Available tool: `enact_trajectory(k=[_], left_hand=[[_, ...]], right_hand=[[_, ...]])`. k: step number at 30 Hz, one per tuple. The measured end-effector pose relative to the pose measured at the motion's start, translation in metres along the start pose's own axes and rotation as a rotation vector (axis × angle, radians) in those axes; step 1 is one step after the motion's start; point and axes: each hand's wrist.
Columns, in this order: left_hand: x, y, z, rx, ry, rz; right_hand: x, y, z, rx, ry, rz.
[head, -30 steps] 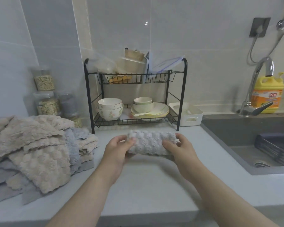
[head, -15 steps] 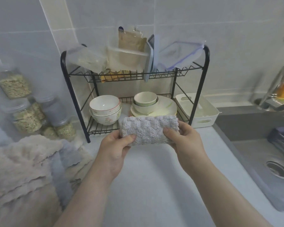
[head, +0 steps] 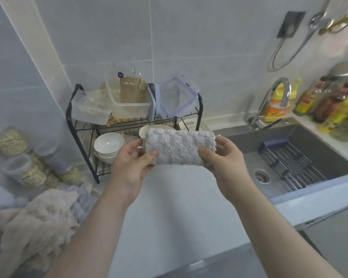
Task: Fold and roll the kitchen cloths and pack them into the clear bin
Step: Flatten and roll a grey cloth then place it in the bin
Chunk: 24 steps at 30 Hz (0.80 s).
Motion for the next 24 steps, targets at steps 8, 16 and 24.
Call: enact_trajectory(k=[8, 16, 24], left_hand=[[-0.015, 0.111, -0.026, -0.294, 0.03, 0.023], [-0.115, 0.28, -0.057, -0.609, -0.125, 0.036], [-0.238, 0.44, -0.127, -0.86, -0.289, 0.035]], right_hand=[[-0.057, -0.099, -0.052, 0.312, -0.225, -0.102], [-0.07, -0.271, -0.095, 0.659, -0.23, -0.084], [-0.08, -0.449, -0.154, 0.918, -0.228, -0.127]])
Point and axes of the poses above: each hand's wrist, its own z-axis towards the middle knuckle, its own y-axis out of the palm, x = y × z, and after that the axes turned 12 degrees about -z, right-handed
